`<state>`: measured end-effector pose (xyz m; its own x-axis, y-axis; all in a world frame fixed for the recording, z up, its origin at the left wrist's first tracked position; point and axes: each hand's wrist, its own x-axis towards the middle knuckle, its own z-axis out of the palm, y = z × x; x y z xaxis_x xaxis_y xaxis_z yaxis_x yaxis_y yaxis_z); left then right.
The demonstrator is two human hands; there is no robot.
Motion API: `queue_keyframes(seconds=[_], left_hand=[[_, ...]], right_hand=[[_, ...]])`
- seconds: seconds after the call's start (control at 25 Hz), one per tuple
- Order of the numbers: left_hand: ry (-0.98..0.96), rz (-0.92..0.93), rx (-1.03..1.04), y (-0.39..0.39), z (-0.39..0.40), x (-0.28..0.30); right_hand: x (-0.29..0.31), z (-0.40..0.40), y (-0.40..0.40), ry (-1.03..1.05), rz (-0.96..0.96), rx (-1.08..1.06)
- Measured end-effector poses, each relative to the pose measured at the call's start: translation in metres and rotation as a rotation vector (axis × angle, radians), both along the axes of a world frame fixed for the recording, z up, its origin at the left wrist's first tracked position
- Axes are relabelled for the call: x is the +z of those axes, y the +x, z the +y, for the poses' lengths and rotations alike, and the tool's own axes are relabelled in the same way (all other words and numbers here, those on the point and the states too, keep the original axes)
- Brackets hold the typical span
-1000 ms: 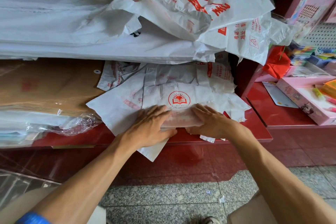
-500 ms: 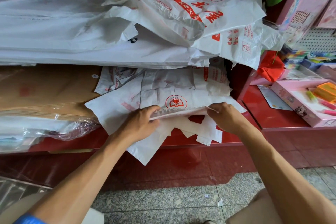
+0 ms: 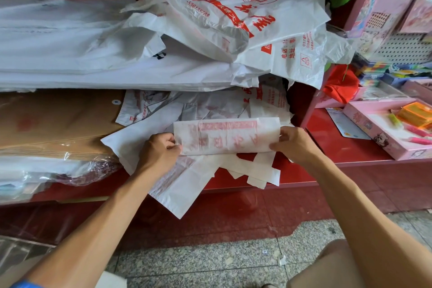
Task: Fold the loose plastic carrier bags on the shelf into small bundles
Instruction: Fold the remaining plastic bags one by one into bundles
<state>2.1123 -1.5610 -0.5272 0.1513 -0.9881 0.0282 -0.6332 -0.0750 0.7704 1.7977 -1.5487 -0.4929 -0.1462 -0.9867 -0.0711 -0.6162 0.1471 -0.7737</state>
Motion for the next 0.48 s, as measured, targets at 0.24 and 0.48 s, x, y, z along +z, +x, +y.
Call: queue_keyframes(seconds=[0.24,0.48], left_hand=[[0.084,0.064,0.023,0.0,0.0,-0.001],[0.1,-0.213,-0.026,-0.004,0.007,0.006]], right_hand=[[-0.011,-0.008,-0.008,0.058,0.119,-0.066],[-0.013,-0.008,-0.009,0.096,0.243,-0.089]])
